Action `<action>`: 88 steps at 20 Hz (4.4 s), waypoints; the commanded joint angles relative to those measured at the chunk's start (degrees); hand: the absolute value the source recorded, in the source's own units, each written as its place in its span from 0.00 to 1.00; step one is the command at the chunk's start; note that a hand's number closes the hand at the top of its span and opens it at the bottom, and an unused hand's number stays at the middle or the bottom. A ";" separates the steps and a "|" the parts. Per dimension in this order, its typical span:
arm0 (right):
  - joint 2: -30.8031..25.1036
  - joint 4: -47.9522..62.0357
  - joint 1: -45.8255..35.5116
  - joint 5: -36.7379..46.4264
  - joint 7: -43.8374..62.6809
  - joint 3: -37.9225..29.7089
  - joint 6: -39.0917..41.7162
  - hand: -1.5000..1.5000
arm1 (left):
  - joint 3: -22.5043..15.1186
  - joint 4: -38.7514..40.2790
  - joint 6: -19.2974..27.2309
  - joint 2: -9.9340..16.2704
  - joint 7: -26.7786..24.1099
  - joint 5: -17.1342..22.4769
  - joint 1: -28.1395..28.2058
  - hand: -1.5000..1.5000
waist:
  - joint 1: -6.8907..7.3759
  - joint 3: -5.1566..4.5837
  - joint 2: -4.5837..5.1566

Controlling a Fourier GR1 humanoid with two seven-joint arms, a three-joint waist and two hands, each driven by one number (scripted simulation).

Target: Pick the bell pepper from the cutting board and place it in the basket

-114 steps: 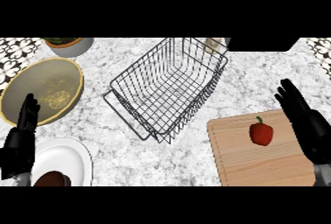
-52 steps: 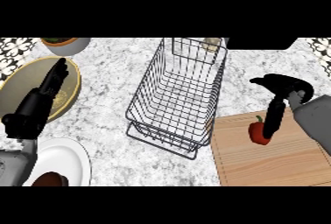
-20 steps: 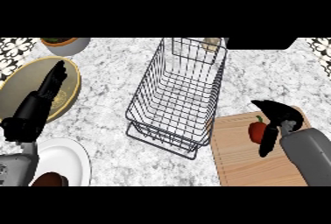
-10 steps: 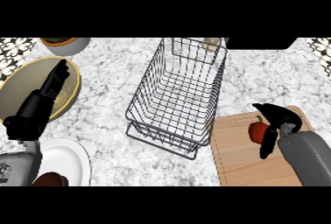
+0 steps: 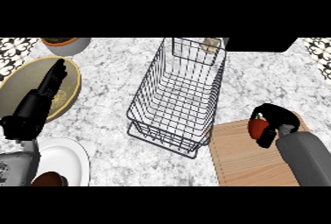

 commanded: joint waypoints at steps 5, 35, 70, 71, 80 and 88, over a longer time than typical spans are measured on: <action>0.18 0.06 3.10 4.96 -6.43 2.81 -3.62 1.00 | 0.53 1.57 -0.30 -0.77 -1.21 -0.76 0.29 0.50 | -0.26 0.87 0.75; -6.93 -51.32 -6.79 -22.55 2.34 -20.15 -14.64 1.00 | 2.82 -0.08 -1.58 0.13 0.32 0.18 -0.48 0.50 | -0.74 0.75 0.28; 5.69 -15.81 -43.46 -15.71 30.09 5.54 -0.99 1.00 | 2.51 3.55 -1.93 -1.15 -2.16 -1.96 -1.66 0.50 | -0.22 0.80 0.76; 6.78 -15.85 -44.84 -15.61 30.45 6.59 0.02 1.00 | 3.05 2.58 -3.30 -0.29 -0.18 -0.67 -2.62 0.50 | -0.03 0.81 0.66; 10.55 -14.70 -41.92 -21.61 28.14 0.26 1.02 0.00 | 2.35 0.87 -2.18 -1.88 -0.01 -1.88 -1.03 0.50 | -0.09 0.86 0.70; 16.20 -19.10 -41.80 -17.25 28.00 -8.43 -18.62 0.00 | 0.81 -2.13 -2.79 -2.38 0.04 -2.59 2.27 0.50 | 0.23 0.89 0.55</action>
